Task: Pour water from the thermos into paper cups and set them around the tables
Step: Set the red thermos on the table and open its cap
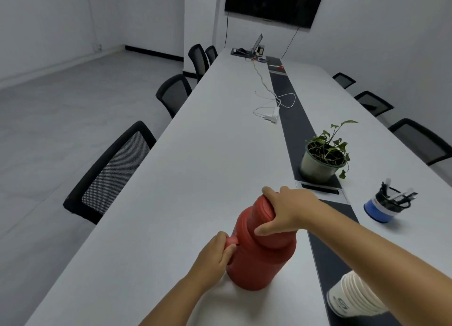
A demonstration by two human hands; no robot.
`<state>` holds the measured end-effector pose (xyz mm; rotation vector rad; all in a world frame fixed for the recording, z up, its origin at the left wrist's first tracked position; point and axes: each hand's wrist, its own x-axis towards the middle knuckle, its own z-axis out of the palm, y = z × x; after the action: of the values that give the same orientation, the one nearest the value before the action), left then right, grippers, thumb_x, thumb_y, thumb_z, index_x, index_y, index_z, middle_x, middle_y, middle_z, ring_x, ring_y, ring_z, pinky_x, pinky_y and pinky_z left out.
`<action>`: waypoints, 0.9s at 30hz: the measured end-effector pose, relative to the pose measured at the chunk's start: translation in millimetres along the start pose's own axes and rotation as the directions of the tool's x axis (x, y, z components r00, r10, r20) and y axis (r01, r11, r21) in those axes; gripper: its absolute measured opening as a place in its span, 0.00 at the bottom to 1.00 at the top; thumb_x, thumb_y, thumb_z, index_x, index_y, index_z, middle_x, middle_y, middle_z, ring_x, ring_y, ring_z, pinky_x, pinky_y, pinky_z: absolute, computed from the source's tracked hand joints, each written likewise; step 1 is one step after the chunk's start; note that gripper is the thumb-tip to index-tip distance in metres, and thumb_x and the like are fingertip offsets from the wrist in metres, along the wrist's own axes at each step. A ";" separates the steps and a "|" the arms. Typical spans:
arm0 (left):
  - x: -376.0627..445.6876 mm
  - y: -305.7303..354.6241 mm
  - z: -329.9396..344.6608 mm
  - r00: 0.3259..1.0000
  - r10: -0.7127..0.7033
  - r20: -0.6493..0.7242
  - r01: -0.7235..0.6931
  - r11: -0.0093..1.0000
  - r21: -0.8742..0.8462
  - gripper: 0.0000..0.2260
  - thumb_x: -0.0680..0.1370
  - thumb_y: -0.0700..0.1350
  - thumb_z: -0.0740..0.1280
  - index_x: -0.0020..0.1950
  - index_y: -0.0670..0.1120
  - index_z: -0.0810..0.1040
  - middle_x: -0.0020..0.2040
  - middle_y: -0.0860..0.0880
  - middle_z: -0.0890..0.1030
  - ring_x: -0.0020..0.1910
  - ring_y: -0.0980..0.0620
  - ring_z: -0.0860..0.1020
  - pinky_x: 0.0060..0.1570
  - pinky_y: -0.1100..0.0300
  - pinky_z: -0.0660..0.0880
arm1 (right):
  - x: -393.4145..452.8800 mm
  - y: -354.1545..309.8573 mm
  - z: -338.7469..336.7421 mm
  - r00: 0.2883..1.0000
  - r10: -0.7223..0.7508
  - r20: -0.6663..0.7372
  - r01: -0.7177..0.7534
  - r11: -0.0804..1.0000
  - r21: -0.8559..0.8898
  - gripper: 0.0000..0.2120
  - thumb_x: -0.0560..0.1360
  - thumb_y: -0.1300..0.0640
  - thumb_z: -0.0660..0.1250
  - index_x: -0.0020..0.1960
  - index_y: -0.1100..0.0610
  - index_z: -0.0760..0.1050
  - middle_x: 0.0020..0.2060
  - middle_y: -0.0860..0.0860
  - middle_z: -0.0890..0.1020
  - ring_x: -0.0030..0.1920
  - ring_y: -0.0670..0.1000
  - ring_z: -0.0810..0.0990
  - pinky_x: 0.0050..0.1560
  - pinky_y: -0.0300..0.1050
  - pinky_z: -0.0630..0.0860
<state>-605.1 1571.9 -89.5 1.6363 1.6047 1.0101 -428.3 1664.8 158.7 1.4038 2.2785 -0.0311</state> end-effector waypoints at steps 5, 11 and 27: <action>-7.2 -8.4 6.9 0.999 0.018 -0.030 -0.016 0.997 0.080 0.13 0.88 0.56 0.62 0.51 0.49 0.69 0.45 0.54 0.76 0.41 0.52 0.75 0.40 0.53 0.71 | -9.9 4.7 -11.0 0.989 -0.148 -0.006 0.148 0.989 0.011 0.53 0.62 0.33 0.77 0.81 0.39 0.57 0.63 0.49 0.74 0.54 0.55 0.78 0.51 0.50 0.76; -15.8 -20.1 5.6 1.000 0.023 -0.002 -0.022 0.995 0.099 0.12 0.88 0.57 0.62 0.51 0.51 0.69 0.44 0.56 0.77 0.40 0.55 0.76 0.39 0.55 0.72 | -4.6 13.8 -5.7 0.903 -0.428 -0.027 0.418 0.893 -0.167 0.52 0.58 0.48 0.82 0.77 0.40 0.64 0.69 0.47 0.70 0.58 0.57 0.74 0.50 0.51 0.76; -23.6 -18.6 -6.7 0.999 -0.015 0.045 0.016 1.000 -0.012 0.07 0.88 0.55 0.63 0.55 0.53 0.71 0.45 0.57 0.81 0.43 0.58 0.80 0.44 0.59 0.77 | -4.0 -14.4 -14.7 0.957 -0.289 -0.018 0.288 0.957 -0.024 0.44 0.62 0.36 0.80 0.73 0.46 0.67 0.61 0.49 0.73 0.53 0.54 0.76 0.50 0.53 0.78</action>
<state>-619.6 1549.1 -104.1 1.6249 1.5766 0.9668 -444.5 1658.3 170.3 1.0545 2.4753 -0.0847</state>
